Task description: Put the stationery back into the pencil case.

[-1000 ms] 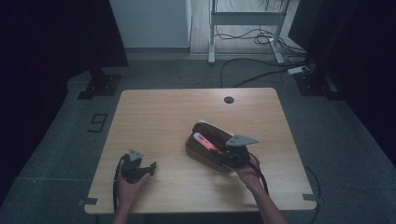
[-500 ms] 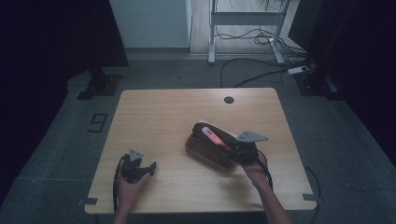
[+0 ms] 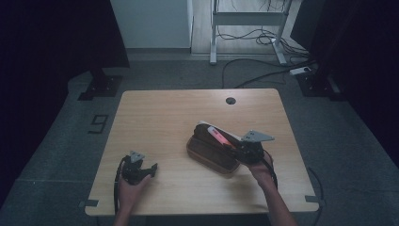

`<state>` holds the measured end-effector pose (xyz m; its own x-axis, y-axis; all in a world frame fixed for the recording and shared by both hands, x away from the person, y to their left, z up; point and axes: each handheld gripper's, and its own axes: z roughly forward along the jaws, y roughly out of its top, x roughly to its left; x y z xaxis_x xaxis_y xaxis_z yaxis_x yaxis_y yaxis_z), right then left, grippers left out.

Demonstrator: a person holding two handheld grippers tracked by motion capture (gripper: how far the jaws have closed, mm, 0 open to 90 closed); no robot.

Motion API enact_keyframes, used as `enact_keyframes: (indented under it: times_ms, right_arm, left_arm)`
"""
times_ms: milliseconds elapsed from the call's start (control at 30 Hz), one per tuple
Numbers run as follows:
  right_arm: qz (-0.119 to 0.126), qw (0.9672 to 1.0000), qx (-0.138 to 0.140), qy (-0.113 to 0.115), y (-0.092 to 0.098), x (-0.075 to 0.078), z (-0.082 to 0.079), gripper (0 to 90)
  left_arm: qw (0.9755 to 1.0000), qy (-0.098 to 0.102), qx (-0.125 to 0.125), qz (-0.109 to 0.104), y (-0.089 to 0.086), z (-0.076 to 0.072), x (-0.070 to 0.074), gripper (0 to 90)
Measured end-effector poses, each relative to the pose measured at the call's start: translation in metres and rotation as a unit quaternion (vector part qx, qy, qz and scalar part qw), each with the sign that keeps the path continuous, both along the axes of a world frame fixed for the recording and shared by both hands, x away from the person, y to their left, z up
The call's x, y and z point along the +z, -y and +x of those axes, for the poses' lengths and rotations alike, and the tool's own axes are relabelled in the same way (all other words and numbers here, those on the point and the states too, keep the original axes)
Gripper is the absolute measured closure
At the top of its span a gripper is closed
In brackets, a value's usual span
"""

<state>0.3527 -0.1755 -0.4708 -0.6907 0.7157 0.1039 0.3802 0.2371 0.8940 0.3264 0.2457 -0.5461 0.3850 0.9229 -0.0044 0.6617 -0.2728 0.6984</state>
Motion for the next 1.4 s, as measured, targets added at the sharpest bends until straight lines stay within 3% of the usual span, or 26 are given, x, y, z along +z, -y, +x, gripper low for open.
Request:
enact_keyframes:
  times_ms: [267,300,567,833,1267,1400]
  right_arm:
    - [-0.039,0.9992,0.008,0.007,-0.002,-0.005,0.003,63.6]
    - [-0.039,0.9992,0.006,0.008,-0.003,-0.005,0.002,55.0]
    - [-0.027,0.9995,0.006,0.013,-0.006,-0.003,-0.002,48.7]
    - [-0.002,0.9999,0.013,0.01,-0.011,-0.003,-0.004,44.7]
    - [-0.003,0.9999,0.011,-0.002,-0.01,-0.009,-0.009,40.0]
    - [-0.002,1.0,-0.003,0.004,-0.003,-0.007,-0.016,38.3]
  left_arm:
    - [1.0,0.0,0.0,0.0,0.0,0.0,0.0,23.2]
    - [1.0,0.0,0.0,0.0,0.0,0.0,0.0,23.2]
    - [1.0,0.0,0.0,0.0,0.0,0.0,0.0,23.2]
    - [1.0,0.0,0.0,0.0,0.0,0.0,0.0,23.2]
    - [1.0,0.0,0.0,0.0,0.0,0.0,0.0,23.2]
    - [1.0,0.0,0.0,0.0,0.0,0.0,0.0,23.2]
